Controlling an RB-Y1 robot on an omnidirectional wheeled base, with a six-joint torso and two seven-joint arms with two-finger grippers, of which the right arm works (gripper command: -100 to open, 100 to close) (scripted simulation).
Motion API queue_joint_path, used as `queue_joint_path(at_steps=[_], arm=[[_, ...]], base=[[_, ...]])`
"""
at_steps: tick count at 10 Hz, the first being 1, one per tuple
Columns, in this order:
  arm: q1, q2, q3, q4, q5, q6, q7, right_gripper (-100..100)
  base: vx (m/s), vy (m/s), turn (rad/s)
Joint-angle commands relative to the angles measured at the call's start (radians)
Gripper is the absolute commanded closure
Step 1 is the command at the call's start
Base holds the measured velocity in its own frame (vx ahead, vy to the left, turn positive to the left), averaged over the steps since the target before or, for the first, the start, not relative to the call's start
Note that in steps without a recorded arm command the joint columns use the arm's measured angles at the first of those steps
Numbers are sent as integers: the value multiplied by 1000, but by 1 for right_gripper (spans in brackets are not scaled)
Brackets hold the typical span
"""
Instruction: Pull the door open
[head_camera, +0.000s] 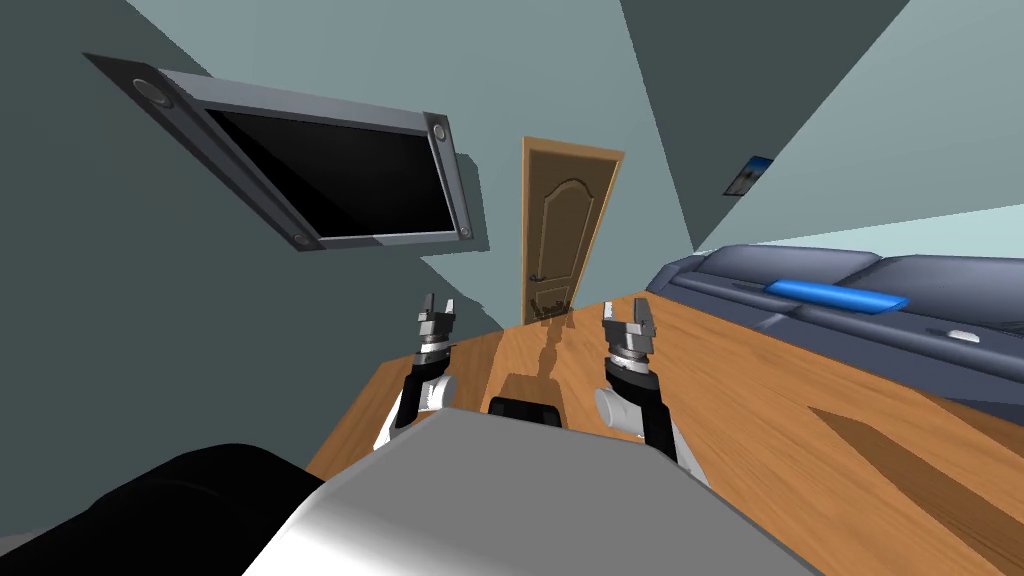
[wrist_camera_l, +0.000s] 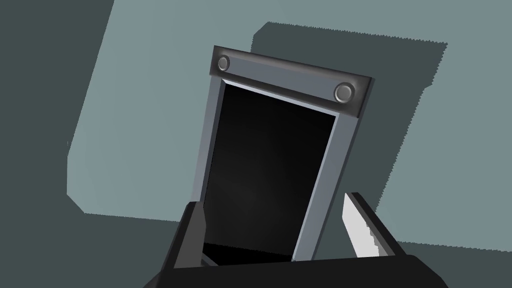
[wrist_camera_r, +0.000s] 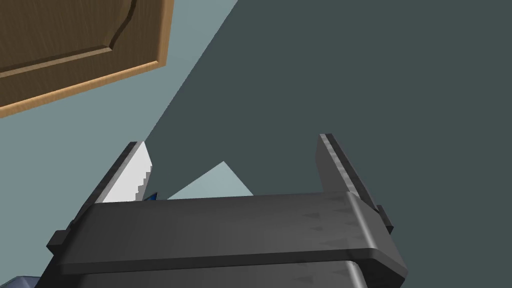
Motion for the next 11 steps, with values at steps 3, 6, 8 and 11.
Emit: queue_joint_path(at_steps=[3,6,8,11], arm=[[-39,-28,-17,93,-11,-5,-8,-100],[-71,-48,-26,174,-18,-10,-12,-100],[-95,-62,-33,233,-23,-13,-15,-100],[-132,-84,-44,317,-31,-18,-20,-100]], base=[[84,-14,96],[86,-21,119],[90,-43,135],[89,-41,136]])
